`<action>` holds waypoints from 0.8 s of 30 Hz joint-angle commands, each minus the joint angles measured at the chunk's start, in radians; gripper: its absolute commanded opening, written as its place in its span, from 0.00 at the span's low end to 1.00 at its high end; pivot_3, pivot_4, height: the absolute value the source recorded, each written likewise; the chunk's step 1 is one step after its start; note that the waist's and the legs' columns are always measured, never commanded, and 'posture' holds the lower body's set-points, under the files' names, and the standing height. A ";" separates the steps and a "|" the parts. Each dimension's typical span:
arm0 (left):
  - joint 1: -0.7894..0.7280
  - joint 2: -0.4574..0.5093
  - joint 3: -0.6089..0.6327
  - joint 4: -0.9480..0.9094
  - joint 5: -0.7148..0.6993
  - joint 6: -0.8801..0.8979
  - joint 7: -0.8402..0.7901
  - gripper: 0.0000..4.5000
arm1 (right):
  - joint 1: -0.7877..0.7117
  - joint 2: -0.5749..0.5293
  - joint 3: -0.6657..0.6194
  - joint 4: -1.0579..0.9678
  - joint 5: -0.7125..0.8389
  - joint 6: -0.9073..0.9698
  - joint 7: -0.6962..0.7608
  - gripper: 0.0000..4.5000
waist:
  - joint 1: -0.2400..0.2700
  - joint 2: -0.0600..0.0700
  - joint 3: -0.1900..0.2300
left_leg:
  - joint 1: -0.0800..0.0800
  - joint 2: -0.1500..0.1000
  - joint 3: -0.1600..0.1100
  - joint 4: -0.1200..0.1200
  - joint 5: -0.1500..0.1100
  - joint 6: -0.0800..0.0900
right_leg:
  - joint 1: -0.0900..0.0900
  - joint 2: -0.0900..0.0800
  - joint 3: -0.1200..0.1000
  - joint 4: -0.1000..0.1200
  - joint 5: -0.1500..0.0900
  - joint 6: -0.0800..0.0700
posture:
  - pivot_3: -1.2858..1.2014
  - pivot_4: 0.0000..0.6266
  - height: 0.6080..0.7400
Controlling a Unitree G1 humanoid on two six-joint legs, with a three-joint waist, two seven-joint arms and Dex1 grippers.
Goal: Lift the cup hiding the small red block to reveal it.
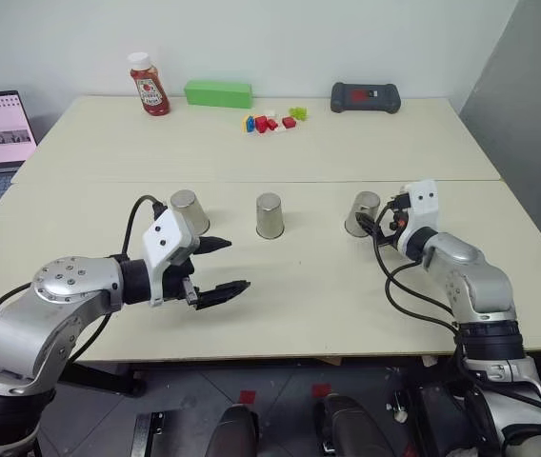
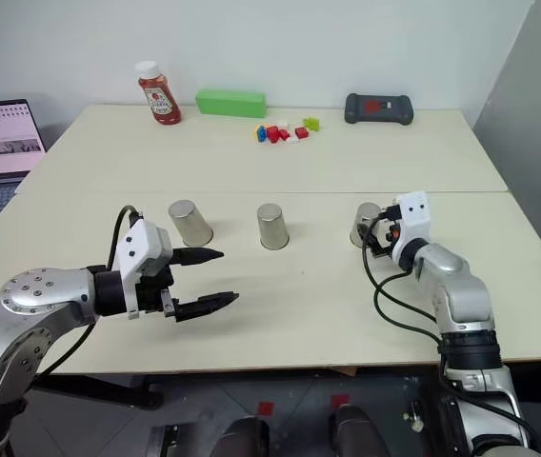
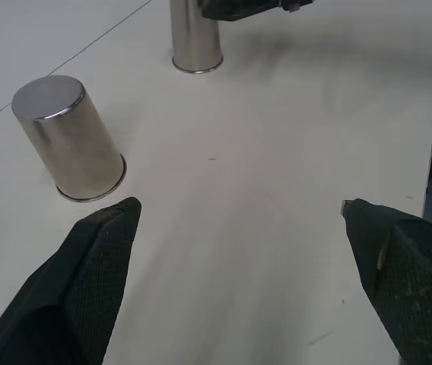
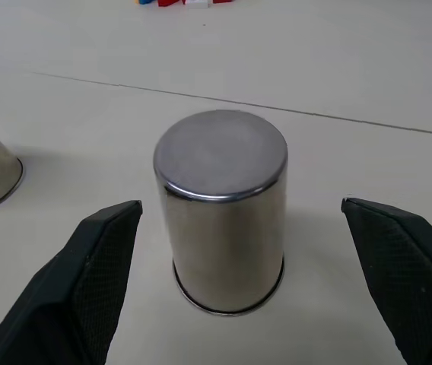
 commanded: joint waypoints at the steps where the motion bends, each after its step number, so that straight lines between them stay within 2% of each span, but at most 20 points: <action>1: -0.040 -0.010 -0.023 -0.009 0.001 -0.026 -0.023 1.00 | -0.070 0.027 -0.014 0.083 -0.018 -0.079 -0.002 0.99 | -0.001 0.000 0.000 | 0.000 0.000 0.000 0.000 0.000 0.000 | 0.000 0.000 0.000 0.000 0.000 0.000 | 0.52 0.24 1.00; 5: -0.098 -0.038 -0.073 0.030 0.029 -0.045 -0.028 1.00 | -0.135 0.062 -0.032 0.216 -0.024 -0.139 -0.007 0.99 | -0.004 0.000 0.000 | 0.000 0.000 0.000 0.000 0.000 0.000 | 0.000 0.000 0.000 0.000 0.000 0.000 | 0.52 0.24 1.00; 10: -0.124 -0.053 -0.094 0.053 0.047 -0.055 -0.036 1.00 | -0.166 0.072 -0.036 0.292 -0.036 -0.183 -0.001 0.99 | -0.006 0.000 0.000 | 0.000 0.000 0.000 0.000 0.000 0.000 | 0.000 0.000 0.000 0.000 0.000 0.000 | 0.52 0.24 1.00; 11: -0.126 -0.055 -0.097 0.055 0.050 -0.057 -0.038 1.00 | -0.168 0.073 -0.037 0.298 -0.036 -0.187 -0.002 0.91 | -0.006 0.000 0.000 | 0.000 0.000 0.000 0.000 0.000 0.000 | 0.000 0.000 0.000 0.000 0.000 0.000 | 0.52 0.24 1.00; 18: -0.146 -0.077 -0.120 0.085 0.075 -0.074 -0.048 1.00 | -0.165 0.080 -0.040 0.278 -0.024 -0.198 0.015 0.59 | -0.006 0.000 0.000 | 0.000 0.000 0.000 0.000 0.000 0.000 | 0.000 0.000 0.000 0.000 0.000 0.000 | 0.52 0.24 1.00; 24: -0.155 -0.101 -0.132 0.089 0.092 -0.077 -0.048 1.00 | -0.172 0.060 -0.060 0.157 -0.015 -0.189 0.002 0.59 | -0.006 0.000 0.000 | 0.000 0.000 0.000 0.000 0.000 0.000 | 0.000 0.000 0.000 0.000 0.000 0.000 | 0.52 0.24 1.00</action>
